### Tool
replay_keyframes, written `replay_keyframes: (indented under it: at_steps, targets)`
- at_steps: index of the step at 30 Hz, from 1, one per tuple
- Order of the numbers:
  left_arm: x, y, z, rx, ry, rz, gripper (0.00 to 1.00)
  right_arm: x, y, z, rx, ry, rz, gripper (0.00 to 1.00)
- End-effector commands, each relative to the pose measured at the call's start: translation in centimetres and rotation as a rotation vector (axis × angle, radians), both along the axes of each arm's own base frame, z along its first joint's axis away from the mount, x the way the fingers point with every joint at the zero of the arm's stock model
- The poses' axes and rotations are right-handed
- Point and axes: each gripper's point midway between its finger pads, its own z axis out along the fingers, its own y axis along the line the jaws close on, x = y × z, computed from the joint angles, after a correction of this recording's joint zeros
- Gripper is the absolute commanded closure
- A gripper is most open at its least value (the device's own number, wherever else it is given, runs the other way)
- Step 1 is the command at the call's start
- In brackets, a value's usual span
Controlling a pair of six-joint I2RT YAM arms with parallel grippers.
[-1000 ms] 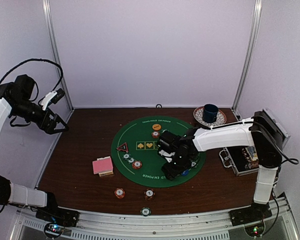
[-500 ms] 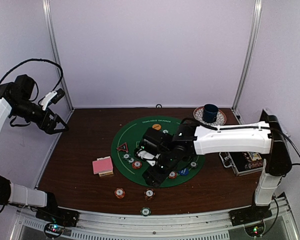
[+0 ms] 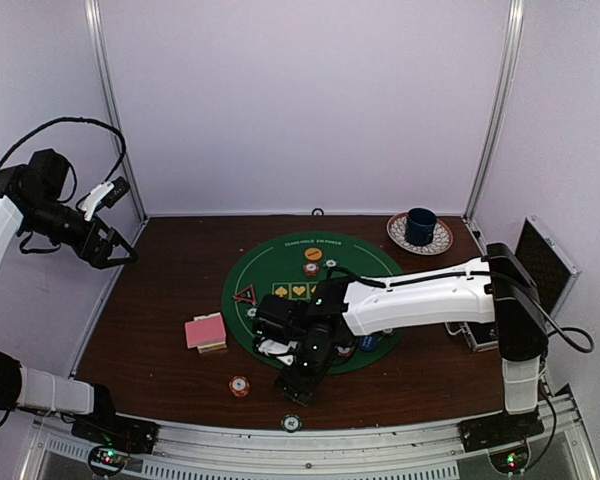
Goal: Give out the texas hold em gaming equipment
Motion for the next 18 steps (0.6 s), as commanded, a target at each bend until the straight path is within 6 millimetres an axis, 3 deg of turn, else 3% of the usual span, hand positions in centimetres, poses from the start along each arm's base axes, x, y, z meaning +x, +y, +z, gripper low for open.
replay_keyframes:
  at_steps: [1, 18]
  targets:
    - [-0.3, -0.1, 0.7, -0.001, -0.029, -0.009, 0.02, 0.6, 1.0, 0.1, 0.01, -0.016, 0.023, 0.18]
    - [-0.3, 0.1, 0.9, 0.007, -0.034, -0.005, 0.03, 0.9, 1.5, -1.3, -0.002, -0.012, 0.028, 0.35]
